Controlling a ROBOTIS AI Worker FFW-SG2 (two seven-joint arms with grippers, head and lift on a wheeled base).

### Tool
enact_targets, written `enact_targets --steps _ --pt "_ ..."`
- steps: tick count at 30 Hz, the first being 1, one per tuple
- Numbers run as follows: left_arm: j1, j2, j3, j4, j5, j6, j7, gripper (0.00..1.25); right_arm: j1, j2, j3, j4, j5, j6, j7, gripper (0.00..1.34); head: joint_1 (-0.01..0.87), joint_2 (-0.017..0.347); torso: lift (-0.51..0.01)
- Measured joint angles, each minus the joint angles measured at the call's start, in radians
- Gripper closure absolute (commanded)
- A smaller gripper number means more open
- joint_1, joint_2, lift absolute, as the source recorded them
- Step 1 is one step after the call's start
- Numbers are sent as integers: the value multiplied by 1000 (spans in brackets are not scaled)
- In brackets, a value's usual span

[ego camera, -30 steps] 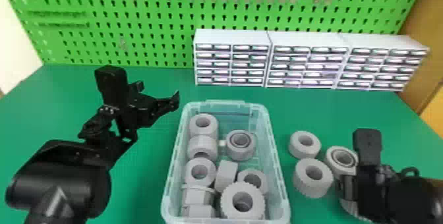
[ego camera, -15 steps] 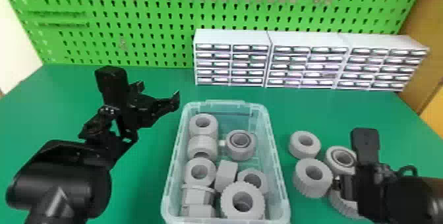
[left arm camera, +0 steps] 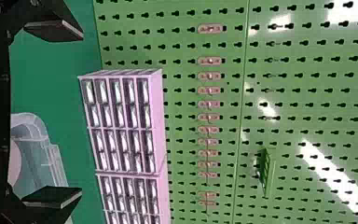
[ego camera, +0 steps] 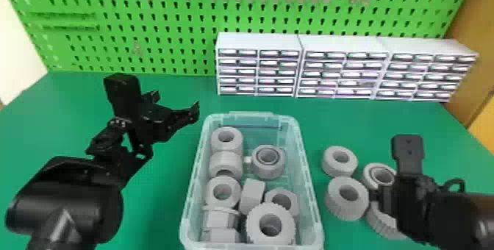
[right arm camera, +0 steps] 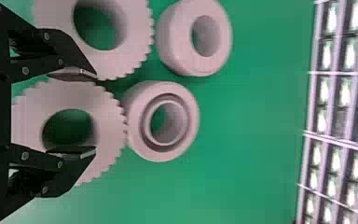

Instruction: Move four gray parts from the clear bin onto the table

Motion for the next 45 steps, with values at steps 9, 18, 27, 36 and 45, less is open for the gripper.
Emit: enact_targets --steps 9,18,27,36,45 --pt "-6 -2 -7 0 -20 0 0 121 -16 -37 20 -10 49 -206 33 532 678 34 -50" --pt "-40 -25 -7 0 -72 -3 0 136 -16 -19 -83 -8 214 -417 338 510 678 34 -50" --pt "-12 -46 39 0 -96 -64 17 133 -53 12 -112 16 305 -574 444 510 678 34 -50" --pt "2 -52 78 1 -103 -126 37 134 -101 -7 -104 64 293 -710 515 510 678 34 -50" --pt "1 -57 117 1 -125 -181 37 136 -140 -24 -85 111 283 -816 581 510 678 34 -50"
